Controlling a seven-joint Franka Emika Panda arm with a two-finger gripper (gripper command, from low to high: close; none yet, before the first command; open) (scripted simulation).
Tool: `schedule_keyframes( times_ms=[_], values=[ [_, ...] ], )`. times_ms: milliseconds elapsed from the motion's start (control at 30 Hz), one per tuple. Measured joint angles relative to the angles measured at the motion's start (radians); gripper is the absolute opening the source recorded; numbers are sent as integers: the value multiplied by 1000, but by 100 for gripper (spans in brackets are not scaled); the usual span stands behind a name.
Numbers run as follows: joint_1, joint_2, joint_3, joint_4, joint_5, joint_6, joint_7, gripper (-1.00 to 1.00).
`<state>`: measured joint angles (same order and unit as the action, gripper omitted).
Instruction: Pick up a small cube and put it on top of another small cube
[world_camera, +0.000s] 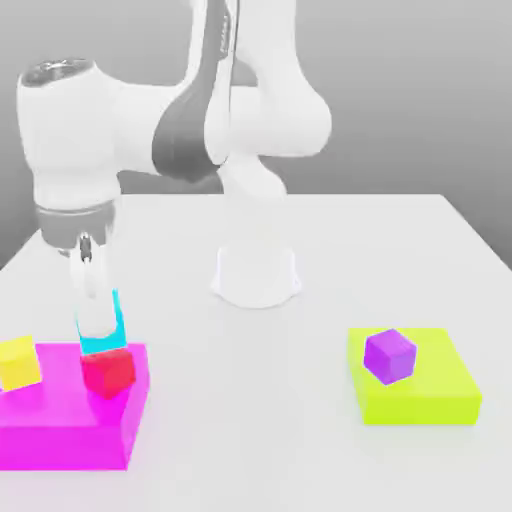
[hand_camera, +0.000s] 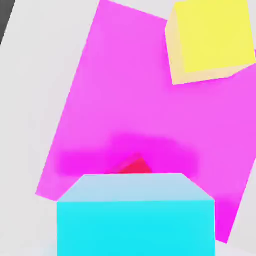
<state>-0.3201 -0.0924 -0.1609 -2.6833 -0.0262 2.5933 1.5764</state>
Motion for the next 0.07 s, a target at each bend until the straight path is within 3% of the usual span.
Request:
schedule_keyframes(
  times_ms=[67],
  values=[
    [0, 0, 0, 0, 0, 0, 0, 100]
  ],
)
